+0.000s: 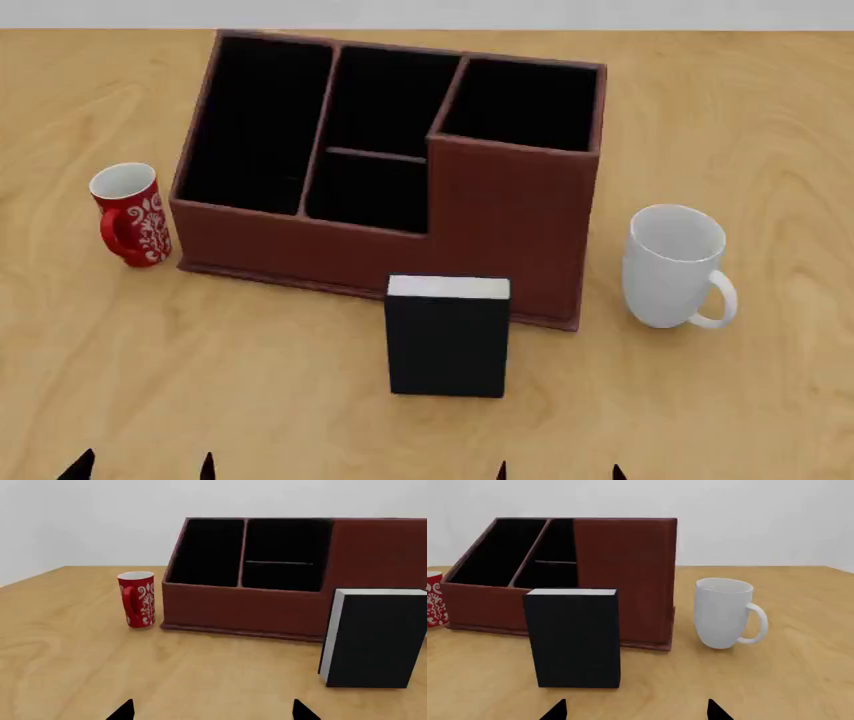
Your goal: Pick up the book and place it in the right compartment of the caddy.
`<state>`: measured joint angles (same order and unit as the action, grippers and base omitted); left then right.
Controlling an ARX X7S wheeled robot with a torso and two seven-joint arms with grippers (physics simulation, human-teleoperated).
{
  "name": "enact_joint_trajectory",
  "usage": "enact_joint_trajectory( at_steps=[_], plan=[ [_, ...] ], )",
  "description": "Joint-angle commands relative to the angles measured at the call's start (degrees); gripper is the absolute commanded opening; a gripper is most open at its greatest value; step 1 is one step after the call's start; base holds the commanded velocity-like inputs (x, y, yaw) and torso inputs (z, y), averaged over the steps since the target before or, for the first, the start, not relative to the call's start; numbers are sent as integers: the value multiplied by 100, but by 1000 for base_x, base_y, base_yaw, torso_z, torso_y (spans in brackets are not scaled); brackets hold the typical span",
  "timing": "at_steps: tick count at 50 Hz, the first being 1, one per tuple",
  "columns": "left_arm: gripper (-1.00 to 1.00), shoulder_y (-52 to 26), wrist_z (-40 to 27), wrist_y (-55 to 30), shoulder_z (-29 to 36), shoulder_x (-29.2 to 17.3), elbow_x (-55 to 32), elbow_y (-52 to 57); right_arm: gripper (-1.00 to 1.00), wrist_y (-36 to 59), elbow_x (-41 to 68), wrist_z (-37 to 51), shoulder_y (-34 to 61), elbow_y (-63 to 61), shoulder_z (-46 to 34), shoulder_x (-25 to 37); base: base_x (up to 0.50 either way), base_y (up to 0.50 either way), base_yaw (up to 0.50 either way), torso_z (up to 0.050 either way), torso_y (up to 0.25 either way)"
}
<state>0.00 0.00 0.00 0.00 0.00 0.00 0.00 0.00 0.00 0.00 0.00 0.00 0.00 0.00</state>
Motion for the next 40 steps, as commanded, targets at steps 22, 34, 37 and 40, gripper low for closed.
enact_joint_trajectory(
  at_steps=[22, 34, 37, 40],
  plan=[
    [100, -16, -455, -169, 472, -395, -153, 65, 100, 129, 799, 1317, 42, -391, -1351, 1198, 0, 0, 0, 0, 0],
    [100, -86, -210, 1102, 775, -634, -119, -399, 100, 1166, 980, 1558, 161, -2067, -1123, 1507, 0, 0, 0, 0, 0],
    [100, -114, -204, 1522, 815, -660, -103, -562, 100, 1487, 1058, 1598, 217, -2567, -1066, 1598, 0, 0, 0, 0, 0],
    [100, -138, -209, 1780, 861, -694, -49, -669, 100, 1713, 1122, 1617, 230, -2947, -1025, 1685, 0, 0, 0, 0, 0]
  ],
)
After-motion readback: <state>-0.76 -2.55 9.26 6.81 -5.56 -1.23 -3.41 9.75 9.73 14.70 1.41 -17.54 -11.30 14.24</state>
